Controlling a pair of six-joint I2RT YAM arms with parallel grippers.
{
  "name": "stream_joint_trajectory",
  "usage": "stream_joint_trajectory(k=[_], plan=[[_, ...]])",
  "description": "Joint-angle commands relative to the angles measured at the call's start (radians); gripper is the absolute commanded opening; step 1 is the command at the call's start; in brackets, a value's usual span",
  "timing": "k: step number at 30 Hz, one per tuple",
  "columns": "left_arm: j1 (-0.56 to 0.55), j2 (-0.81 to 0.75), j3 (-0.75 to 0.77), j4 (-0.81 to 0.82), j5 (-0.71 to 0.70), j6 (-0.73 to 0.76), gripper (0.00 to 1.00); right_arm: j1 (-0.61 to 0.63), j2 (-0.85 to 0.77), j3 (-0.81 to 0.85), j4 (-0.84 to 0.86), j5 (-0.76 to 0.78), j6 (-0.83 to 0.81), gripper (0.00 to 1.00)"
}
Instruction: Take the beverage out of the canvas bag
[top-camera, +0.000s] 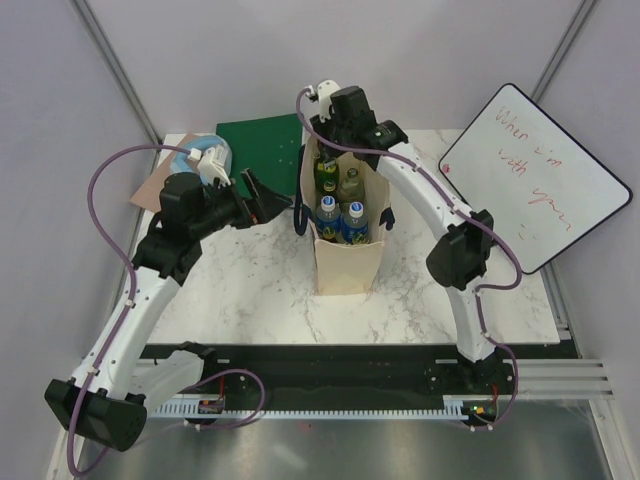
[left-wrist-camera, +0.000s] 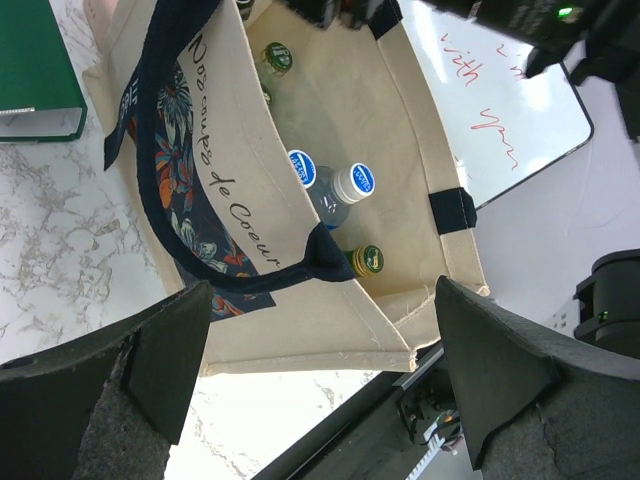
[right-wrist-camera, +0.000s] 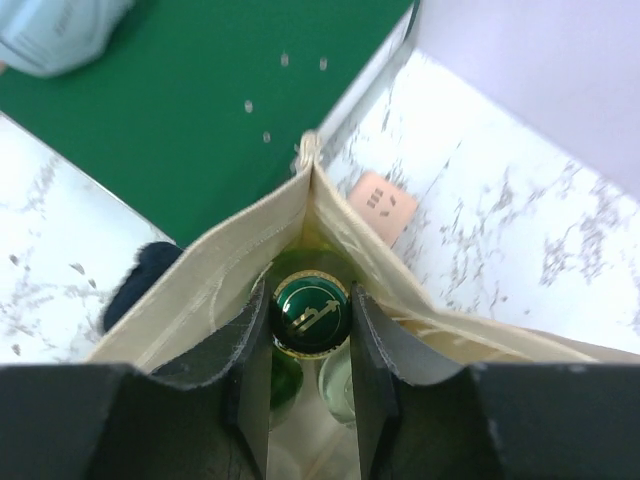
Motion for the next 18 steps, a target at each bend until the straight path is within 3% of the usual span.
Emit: stream_joint_trajectory(k=[1, 18], plan=[[-0.004, -0.014, 0.002, 0.012, -0.010, 0.037, 1.00, -0.001, -0.187, 0.135, 0.229, -0.020, -0.027, 0.00], [-0.004, -0.005, 0.000, 0.010, -0.011, 0.051, 1.00, -0.076, -0.334, 0.218, 0.272, -0.029, -0.057, 0.00]])
